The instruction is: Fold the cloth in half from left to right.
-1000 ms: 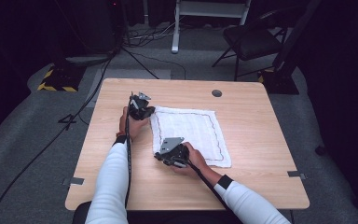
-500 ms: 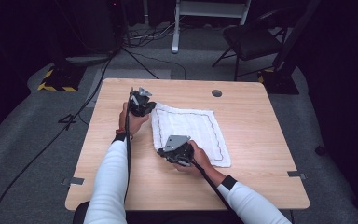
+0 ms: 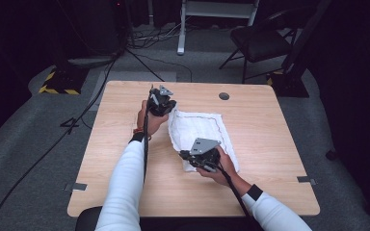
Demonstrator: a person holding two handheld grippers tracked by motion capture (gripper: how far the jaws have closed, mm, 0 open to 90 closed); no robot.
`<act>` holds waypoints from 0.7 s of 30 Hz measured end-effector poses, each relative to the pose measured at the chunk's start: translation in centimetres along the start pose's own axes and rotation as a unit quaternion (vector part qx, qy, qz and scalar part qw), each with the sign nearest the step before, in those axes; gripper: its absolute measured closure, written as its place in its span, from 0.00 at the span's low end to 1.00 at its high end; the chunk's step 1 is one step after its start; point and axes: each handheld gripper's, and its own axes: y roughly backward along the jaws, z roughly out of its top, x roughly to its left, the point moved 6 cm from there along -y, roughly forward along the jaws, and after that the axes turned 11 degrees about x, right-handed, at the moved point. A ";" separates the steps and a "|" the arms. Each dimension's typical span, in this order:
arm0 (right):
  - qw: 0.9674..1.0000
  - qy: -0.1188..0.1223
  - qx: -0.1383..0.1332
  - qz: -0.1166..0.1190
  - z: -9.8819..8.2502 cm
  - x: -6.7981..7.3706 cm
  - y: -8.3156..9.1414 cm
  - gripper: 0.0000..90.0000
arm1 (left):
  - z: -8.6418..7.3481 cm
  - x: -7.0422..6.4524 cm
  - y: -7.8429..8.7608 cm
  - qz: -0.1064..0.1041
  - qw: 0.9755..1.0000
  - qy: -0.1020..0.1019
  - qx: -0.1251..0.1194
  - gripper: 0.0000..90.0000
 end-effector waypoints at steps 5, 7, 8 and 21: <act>1.000 -0.019 -0.002 -0.007 -1.6 -1.0 1.3 0.96 | 1.2 -1.5 -0.5 -0.007 1.000 -0.012 -0.006 0.97; 1.000 -0.023 0.000 -0.012 -2.2 -1.4 2.0 0.96 | 1.8 -2.4 -0.6 -0.011 1.000 -0.019 -0.008 0.97; 1.000 -0.026 0.001 -0.014 -2.6 -1.6 2.3 0.96 | 2.1 -2.7 -0.7 -0.010 1.000 -0.027 -0.007 0.97; 0.997 -0.061 -0.010 -0.045 -6.0 -3.8 6.8 0.96 | 4.5 -5.8 -3.0 -0.019 0.999 -0.051 0.003 0.97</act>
